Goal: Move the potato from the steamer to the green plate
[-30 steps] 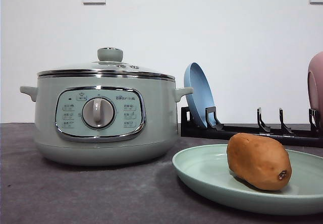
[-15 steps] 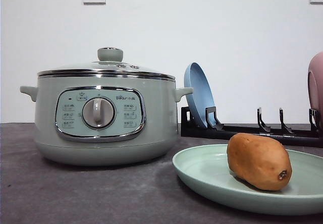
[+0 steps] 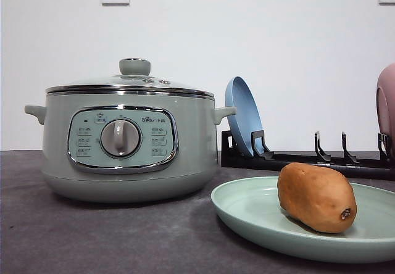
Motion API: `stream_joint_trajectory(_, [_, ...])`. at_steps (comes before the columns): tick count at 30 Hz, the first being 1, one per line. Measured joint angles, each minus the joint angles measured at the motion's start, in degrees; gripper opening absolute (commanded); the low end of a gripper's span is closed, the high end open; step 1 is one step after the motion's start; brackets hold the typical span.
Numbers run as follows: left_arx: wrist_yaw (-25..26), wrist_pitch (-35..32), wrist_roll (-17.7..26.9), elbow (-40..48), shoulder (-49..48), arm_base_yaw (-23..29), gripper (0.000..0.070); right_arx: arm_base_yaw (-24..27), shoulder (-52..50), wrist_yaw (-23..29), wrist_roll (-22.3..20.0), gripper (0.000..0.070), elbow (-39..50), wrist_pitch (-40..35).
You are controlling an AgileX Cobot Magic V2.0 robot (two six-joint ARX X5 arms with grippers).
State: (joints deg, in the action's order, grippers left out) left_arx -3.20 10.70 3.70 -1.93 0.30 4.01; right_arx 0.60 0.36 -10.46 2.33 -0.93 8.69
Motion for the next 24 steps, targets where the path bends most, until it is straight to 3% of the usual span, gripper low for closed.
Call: stream_joint_trajectory(24, [0.0, 0.0, 0.0, 0.0, 0.0, 0.0, 0.0003, 0.0, 0.0, 0.0, 0.0, 0.0, 0.0, 0.0])
